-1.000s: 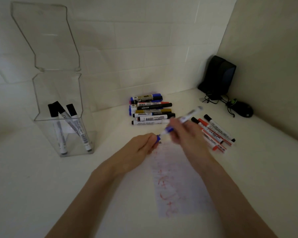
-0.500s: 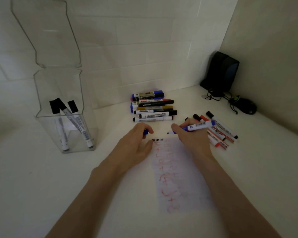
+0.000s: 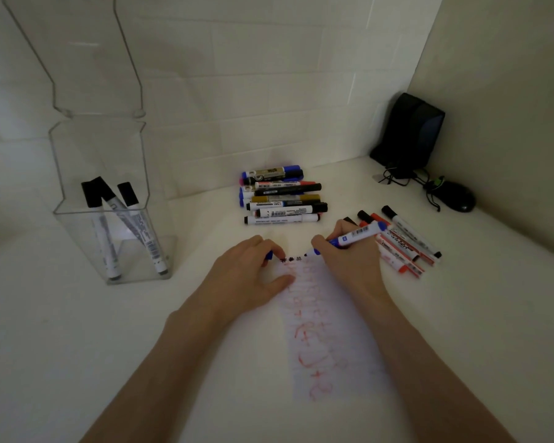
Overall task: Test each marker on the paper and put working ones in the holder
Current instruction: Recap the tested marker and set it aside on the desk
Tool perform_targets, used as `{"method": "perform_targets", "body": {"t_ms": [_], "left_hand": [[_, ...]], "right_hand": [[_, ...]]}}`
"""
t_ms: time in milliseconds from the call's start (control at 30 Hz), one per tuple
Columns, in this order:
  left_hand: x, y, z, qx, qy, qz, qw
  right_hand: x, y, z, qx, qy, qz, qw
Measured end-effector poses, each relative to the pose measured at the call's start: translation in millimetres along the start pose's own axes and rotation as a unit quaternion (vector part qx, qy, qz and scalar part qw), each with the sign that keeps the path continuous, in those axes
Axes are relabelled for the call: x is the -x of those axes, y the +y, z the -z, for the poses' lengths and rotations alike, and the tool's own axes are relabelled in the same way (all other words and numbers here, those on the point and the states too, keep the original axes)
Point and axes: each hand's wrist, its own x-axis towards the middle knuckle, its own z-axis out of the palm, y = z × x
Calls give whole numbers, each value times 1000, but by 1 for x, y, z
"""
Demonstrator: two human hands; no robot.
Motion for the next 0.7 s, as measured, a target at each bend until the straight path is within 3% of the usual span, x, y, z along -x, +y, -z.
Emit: {"method": "perform_targets", "body": {"t_ms": [700], "left_hand": [[-1, -1, -1, -14, -6, -4, 1000]], "right_hand": [[0, 1, 0, 22, -2, 9, 1000]]}}
